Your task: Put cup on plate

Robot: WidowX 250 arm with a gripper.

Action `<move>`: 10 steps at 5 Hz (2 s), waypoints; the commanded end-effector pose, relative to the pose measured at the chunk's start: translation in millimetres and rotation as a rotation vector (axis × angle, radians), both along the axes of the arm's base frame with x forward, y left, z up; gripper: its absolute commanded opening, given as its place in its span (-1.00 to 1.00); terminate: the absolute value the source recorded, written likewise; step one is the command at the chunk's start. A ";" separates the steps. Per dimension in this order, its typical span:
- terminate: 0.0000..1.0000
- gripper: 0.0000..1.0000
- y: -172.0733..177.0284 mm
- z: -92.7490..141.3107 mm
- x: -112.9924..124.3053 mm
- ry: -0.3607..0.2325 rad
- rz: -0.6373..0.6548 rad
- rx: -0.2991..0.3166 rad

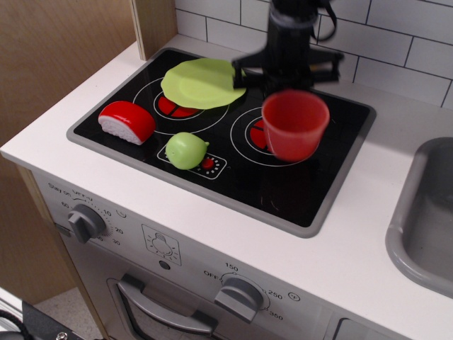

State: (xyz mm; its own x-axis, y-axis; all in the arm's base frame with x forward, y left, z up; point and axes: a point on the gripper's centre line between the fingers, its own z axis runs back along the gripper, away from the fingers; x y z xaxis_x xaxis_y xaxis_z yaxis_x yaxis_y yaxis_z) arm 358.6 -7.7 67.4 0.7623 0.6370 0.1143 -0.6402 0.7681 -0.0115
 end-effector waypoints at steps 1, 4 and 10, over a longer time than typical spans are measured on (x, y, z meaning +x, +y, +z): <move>-1.00 -1.00 45.4 32.6 12.2 -0.107 0.126 -0.017; -1.00 -1.00 106.0 37.1 18.3 -0.215 0.216 -0.028; -1.00 1.00 122.7 21.3 37.9 -0.222 0.416 0.028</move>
